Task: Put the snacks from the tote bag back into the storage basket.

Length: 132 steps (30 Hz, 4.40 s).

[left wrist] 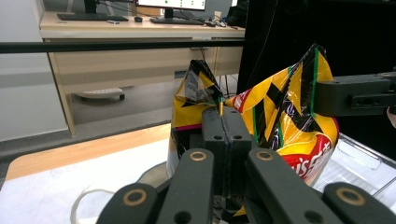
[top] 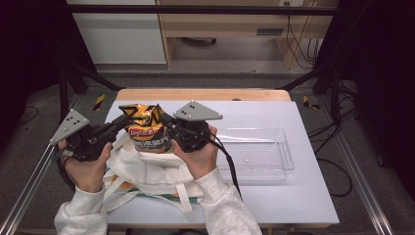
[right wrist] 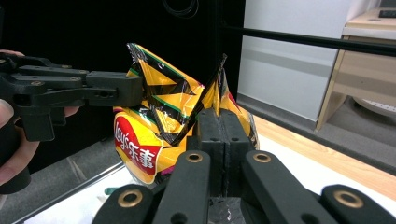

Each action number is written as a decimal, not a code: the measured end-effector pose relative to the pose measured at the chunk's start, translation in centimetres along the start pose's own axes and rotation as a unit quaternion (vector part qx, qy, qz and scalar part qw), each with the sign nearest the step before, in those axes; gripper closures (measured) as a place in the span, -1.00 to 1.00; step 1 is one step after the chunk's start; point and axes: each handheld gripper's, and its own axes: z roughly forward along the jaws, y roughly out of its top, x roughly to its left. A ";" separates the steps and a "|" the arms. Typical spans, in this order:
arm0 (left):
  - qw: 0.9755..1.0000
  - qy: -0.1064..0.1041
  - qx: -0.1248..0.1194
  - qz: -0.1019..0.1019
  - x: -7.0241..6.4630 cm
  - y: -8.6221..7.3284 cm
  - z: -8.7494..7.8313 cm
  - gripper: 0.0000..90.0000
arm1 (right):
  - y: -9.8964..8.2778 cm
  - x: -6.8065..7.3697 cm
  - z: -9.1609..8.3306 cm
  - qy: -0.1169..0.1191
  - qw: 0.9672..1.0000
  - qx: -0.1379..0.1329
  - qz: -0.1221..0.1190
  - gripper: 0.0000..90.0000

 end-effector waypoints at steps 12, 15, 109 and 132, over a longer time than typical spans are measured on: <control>1.000 -0.006 -0.004 0.016 -1.9 2.2 0.9 1.00 | 1.3 -1.2 -2.1 -0.008 1.000 -0.015 0.003 1.00; 1.000 -0.008 -0.005 0.019 -2.4 2.8 1.2 1.00 | 1.7 -1.6 -2.6 -0.009 1.000 -0.020 0.005 1.00; 0.992 -0.111 0.048 0.032 -15.5 0.0 16.4 1.00 | -4.3 -14.4 -14.7 -0.144 0.987 0.002 0.069 1.00; 0.991 -0.092 0.094 0.013 -14.0 -4.0 18.5 1.00 | -7.5 -15.7 -11.4 -0.149 0.983 0.064 0.080 1.00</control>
